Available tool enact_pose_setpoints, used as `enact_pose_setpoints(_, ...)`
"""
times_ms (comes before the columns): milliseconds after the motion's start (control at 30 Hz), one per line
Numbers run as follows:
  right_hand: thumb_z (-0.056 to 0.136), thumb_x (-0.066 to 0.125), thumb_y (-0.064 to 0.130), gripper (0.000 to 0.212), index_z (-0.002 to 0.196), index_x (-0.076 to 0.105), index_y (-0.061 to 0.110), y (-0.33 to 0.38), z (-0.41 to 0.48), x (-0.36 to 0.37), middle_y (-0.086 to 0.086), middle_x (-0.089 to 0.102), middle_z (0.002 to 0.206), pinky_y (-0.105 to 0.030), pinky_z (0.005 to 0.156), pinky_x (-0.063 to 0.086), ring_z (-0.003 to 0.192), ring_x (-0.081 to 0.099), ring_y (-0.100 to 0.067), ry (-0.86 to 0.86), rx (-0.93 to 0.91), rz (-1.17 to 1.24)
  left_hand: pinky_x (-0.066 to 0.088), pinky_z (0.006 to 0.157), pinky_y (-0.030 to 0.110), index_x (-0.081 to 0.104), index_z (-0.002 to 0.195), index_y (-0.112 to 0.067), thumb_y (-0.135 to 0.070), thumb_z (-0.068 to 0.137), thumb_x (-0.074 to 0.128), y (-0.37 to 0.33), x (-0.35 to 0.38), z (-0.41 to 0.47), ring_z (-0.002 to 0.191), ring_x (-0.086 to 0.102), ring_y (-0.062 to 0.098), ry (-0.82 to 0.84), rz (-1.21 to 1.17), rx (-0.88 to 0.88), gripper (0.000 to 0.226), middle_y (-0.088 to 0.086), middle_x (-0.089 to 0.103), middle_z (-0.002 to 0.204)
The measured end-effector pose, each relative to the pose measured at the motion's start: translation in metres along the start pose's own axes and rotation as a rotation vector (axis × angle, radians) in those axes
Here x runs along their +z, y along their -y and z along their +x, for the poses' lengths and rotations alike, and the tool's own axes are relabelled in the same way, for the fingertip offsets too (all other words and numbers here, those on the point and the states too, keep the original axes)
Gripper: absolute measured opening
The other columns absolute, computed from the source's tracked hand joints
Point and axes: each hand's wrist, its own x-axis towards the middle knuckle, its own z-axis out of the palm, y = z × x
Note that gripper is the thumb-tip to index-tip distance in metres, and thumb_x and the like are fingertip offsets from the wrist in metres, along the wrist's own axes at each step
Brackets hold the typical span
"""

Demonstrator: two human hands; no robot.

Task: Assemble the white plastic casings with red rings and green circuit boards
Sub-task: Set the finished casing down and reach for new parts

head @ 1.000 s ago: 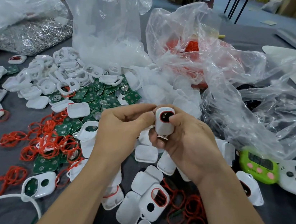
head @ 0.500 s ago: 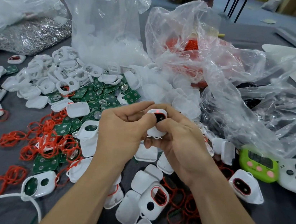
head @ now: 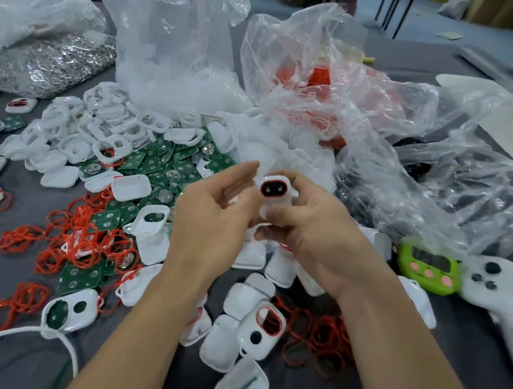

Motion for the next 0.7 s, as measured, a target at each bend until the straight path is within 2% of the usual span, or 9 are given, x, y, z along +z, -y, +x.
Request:
enact_pose_setpoints(133,0.097,0.059,-0.01,0.02,0.105,0.057,0.008,0.023,-0.036,-0.005,-0.015,0.071,0.091,-0.028,0.055,0.054,0.066,0.069,-0.023,-0.105,-0.05,-0.138,0.048,0.108,0.031,0.069,0.126,-0.044,-0.034,0.087,0.061,-0.023,-0.006,-0.009,0.116,0.06,-0.012,0.048,0.3,0.08,0.041,-0.028,0.069,0.121)
enact_pose_setpoints(233,0.095,0.066,-0.001,0.015,0.107,0.065,0.007,0.03,-0.096,-0.025,-0.017,0.071,0.089,-0.028,0.051,0.054,0.069,0.072,-0.025,-0.183,-0.089,-0.229,0.045,0.096,0.029,0.063,0.131,-0.048,-0.039,0.09,0.065,-0.044,0.0,-0.016,0.098,0.063,-0.003,0.216,0.663,0.09,0.043,-0.026,0.067,0.126)
enact_pose_setpoints(333,0.095,0.064,-0.003,0.023,0.113,0.065,0.01,0.044,-0.165,-0.059,-0.016,0.071,0.078,-0.028,0.046,0.05,0.057,0.067,-0.022,-0.399,-0.105,-0.303,0.048,0.089,0.036,0.063,0.134,-0.043,-0.039,0.09,0.066,-0.076,0.032,-0.035,0.088,0.068,0.016,0.395,0.923,0.146,0.044,-0.013,0.069,0.131)
enact_pose_setpoints(400,0.092,0.062,-0.004,0.03,0.111,0.063,0.018,0.057,-0.213,-0.084,-0.014,0.074,0.076,-0.029,0.044,0.047,0.052,0.063,-0.022,-0.563,-0.104,-0.36,0.048,0.092,0.037,0.062,0.135,-0.044,-0.045,0.088,0.066,-0.098,0.064,-0.059,0.1,0.068,0.019,0.414,0.851,0.242,0.047,-0.012,0.069,0.132)
enact_pose_setpoints(433,0.089,0.062,-0.001,0.03,0.109,0.063,0.022,0.062,-0.236,-0.096,-0.014,0.074,0.075,-0.028,0.044,0.045,0.051,0.062,-0.023,-0.629,-0.102,-0.405,0.046,0.093,0.036,0.057,0.139,-0.047,-0.052,0.086,0.065,-0.108,0.083,-0.075,0.106,0.064,0.014,0.448,0.758,0.299,0.055,-0.017,0.067,0.133)
enact_pose_setpoints(533,0.078,0.065,0.018,0.027,0.104,0.069,0.026,0.069,-0.3,-0.126,-0.012,0.073,0.072,-0.021,0.042,0.038,0.047,0.055,-0.021,-0.763,-0.043,-0.501,0.036,0.099,0.03,0.023,0.149,-0.061,-0.076,0.066,0.061,-0.126,0.148,-0.13,0.119,0.047,-0.001,0.815,0.576,0.464,0.092,-0.025,0.041,0.154)
enact_pose_setpoints(600,0.077,0.065,0.025,0.024,0.1,0.072,0.025,0.066,-0.333,-0.14,-0.01,0.072,0.07,-0.018,0.043,0.036,0.048,0.053,-0.021,-0.822,0.025,-0.502,0.023,0.117,0.029,0.012,0.155,-0.05,-0.066,0.07,0.073,-0.119,0.192,-0.159,0.145,0.028,0.005,1.025,0.735,0.688,0.106,-0.015,0.02,0.167)
enact_pose_setpoints(633,0.077,0.065,0.028,0.024,0.099,0.074,0.026,0.062,-0.345,-0.145,-0.009,0.071,0.069,-0.02,0.044,0.035,0.05,0.053,-0.02,-0.824,0.067,-0.5,0.014,0.124,0.032,0.014,0.158,-0.041,-0.051,0.078,0.076,-0.113,0.211,-0.168,0.152,0.021,0.011,1.015,0.835,0.81,0.101,-0.008,0.021,0.168)
enact_pose_setpoints(700,0.07,0.066,0.035,0.032,0.1,0.076,0.032,0.054,-0.354,-0.148,-0.008,0.071,0.069,-0.023,0.044,0.035,0.051,0.055,-0.019,-0.773,0.141,-0.462,0.011,0.125,0.035,0.04,0.151,-0.032,-0.023,0.086,0.068,-0.106,0.237,-0.168,0.143,0.043,0.019,0.83,0.971,0.905,0.071,0.001,0.053,0.15)
